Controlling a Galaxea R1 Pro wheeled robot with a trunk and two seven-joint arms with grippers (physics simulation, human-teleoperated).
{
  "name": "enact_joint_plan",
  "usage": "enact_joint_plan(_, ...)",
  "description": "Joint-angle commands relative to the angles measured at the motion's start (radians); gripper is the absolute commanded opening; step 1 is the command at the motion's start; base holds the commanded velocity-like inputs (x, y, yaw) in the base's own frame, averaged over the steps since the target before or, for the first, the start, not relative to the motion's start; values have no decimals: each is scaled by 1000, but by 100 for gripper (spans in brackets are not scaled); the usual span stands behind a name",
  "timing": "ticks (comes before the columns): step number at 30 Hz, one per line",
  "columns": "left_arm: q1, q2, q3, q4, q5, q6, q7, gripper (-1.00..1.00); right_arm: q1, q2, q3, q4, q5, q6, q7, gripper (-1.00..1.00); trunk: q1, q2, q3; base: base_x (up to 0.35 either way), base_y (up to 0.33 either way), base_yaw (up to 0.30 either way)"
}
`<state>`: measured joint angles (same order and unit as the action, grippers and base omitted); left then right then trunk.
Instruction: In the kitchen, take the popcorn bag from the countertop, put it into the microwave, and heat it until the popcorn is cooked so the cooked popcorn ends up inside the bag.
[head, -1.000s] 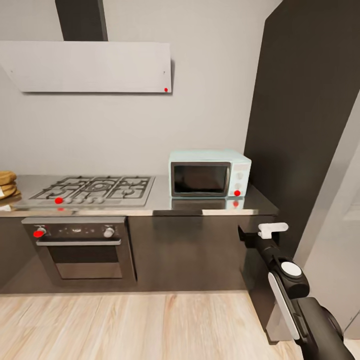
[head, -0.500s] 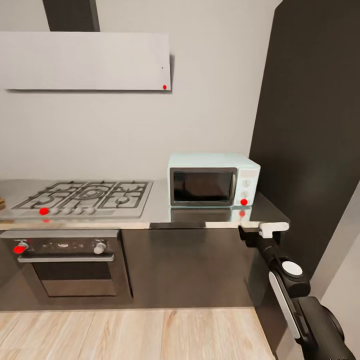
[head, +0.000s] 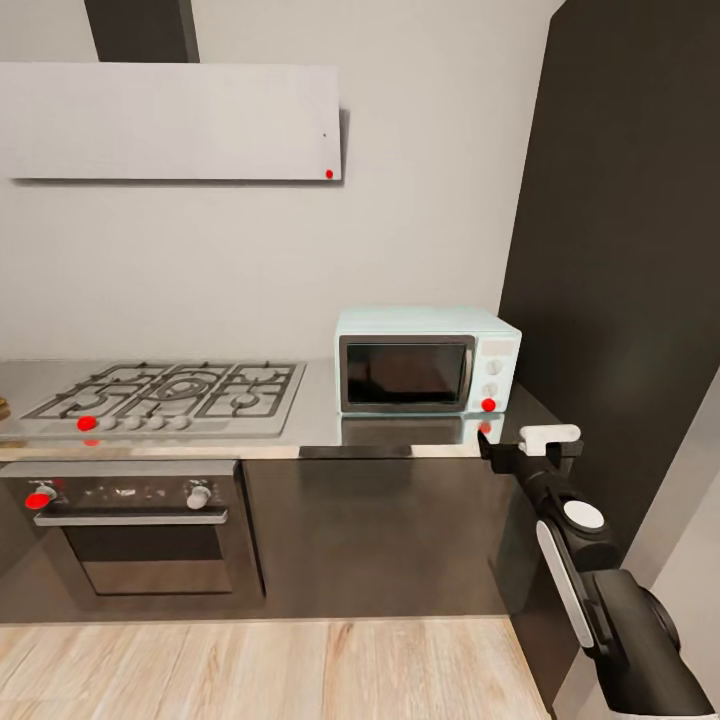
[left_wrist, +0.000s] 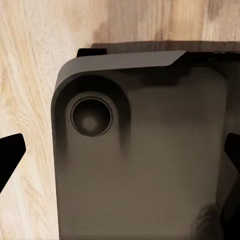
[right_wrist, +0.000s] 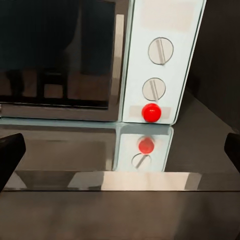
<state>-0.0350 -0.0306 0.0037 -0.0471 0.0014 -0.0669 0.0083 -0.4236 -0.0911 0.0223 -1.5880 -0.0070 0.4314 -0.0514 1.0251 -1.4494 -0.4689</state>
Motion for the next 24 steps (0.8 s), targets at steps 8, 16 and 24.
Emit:
enact_joint_plan(8,-4,0,-1,0,0,0,1,100,6,13,2,-1,-1,6,-6,100,-31,55,24,0,0,0)
enact_joint_plan(16,-6,-2,-1,0,0,1,1,100,6,13,4,-1,-1,6,-6,100,-61,111,49,0,0,0)
enact_joint_plan(24,-6,-2,-2,-1,-1,0,-2,100,11,12,10,0,-1,4,-3,100,-73,132,58,0,0,0)
